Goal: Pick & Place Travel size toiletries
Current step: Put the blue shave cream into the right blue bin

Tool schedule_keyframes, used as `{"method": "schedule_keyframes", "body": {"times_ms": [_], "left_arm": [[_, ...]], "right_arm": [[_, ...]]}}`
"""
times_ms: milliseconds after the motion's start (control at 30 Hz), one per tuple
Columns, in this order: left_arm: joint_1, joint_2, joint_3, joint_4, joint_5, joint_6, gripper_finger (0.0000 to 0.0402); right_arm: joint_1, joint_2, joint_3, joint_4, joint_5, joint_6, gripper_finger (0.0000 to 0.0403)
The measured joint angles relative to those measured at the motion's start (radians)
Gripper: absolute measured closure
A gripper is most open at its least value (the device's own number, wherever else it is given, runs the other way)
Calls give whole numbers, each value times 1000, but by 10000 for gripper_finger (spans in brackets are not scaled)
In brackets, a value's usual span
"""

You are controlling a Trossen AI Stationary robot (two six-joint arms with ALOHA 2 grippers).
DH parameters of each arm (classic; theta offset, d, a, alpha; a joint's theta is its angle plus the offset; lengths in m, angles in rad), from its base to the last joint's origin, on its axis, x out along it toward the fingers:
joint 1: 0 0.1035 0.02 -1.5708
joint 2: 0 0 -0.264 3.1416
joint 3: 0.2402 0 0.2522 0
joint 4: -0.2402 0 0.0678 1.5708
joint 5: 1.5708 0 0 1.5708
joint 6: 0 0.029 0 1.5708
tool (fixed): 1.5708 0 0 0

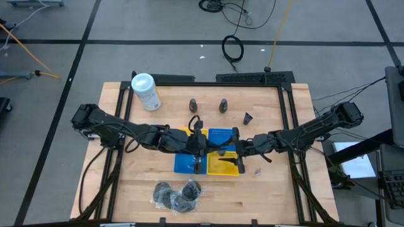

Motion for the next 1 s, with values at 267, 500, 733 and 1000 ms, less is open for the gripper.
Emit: {"method": "schedule_keyframes", "body": {"times_ms": [267,500,733,1000], "left_arm": [[0,6,0,29,-1,23,401],[0,5,0,32,-1,36,401],[0,5,0,32,-1,36,401],[0,5,0,31,-1,36,401]], "right_arm": [[0,0,0,29,0,-11,175],[0,0,0,40,0,-11,181],[0,0,0,40,0,-11,194],[0,0,0,40,0,-17,214]]}}
